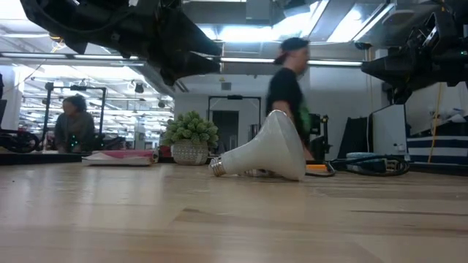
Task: Screw lightbulb
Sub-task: Insert the lightbulb into the lamp
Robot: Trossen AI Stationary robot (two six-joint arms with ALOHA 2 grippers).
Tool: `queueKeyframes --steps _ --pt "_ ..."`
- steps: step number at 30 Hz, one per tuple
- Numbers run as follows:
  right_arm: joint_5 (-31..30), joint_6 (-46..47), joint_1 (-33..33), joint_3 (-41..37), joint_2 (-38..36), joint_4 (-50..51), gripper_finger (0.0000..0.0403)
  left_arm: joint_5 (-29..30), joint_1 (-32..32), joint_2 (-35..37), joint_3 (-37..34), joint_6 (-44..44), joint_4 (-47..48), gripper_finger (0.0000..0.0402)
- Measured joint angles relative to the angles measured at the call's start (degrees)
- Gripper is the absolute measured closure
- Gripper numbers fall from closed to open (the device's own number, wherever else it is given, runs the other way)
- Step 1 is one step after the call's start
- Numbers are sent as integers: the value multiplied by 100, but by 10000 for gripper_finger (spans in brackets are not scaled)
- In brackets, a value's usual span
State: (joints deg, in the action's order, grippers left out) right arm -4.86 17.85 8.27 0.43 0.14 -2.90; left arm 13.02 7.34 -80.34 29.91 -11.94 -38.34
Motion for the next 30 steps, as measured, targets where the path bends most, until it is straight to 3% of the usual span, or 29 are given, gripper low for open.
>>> queueKeyframes --steps 8,16,23,30 --pt "0 7 1 -2 0 0 382 0 146 -1110 371 -412 -31 190" --pt "-1 9 2 0 -1 2 382 -83 155 -2204 1155 37 209 189" --pt "-2 10 0 0 0 2 382 -391 151 -2375 1555 27 1453 189" --pt "-2 9 1 -1 0 4 382 -391 -35 -2377 1589 181 1972 189"
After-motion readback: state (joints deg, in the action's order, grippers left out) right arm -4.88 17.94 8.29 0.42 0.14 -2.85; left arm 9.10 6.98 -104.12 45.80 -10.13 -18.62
